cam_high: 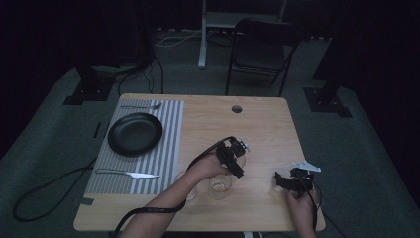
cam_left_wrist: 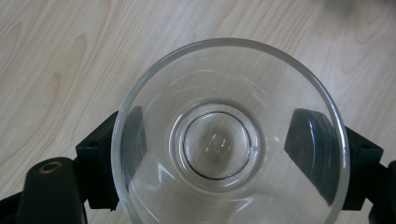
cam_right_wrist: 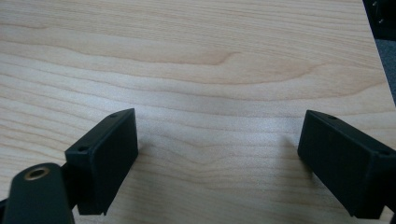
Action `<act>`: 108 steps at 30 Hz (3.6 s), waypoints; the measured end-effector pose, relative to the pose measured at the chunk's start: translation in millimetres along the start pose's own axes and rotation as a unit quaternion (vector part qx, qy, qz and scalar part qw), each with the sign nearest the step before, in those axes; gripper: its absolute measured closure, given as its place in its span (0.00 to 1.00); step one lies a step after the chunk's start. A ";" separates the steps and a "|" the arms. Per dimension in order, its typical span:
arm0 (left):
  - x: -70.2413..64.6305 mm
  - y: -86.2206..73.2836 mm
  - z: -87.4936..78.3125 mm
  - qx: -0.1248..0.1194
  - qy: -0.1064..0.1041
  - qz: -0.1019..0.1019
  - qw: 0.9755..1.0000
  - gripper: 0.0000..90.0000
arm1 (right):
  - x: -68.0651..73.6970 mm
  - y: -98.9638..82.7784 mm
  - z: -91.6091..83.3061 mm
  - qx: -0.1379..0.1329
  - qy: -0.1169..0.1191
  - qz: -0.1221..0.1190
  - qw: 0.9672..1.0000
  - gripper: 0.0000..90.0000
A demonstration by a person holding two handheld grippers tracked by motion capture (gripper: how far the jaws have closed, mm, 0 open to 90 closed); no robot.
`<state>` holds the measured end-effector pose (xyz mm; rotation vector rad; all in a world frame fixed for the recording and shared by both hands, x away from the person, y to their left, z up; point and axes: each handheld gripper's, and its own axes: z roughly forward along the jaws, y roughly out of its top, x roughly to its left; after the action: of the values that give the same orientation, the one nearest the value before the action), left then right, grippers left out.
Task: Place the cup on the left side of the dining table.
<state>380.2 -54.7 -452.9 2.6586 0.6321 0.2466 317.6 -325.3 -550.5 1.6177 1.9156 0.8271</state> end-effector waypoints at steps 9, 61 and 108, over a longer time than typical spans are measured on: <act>18.8 -15.0 -9.7 -0.001 0.019 -0.024 1.000 0.20 | 0.2 0.0 0.0 0.001 0.000 0.001 1.000 0.13; 115.6 -160.1 -70.7 0.000 0.083 -0.189 0.978 0.20 | 0.1 0.0 0.0 0.001 0.000 0.000 1.000 0.13; 124.5 -220.6 -54.8 -0.032 0.126 -0.276 0.952 0.09 | 0.0 0.0 0.0 0.000 0.000 0.000 1.000 0.13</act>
<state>389.0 202.3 -485.2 2.2888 1.3839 0.4335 317.5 -325.3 -550.5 1.6189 1.9155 0.8268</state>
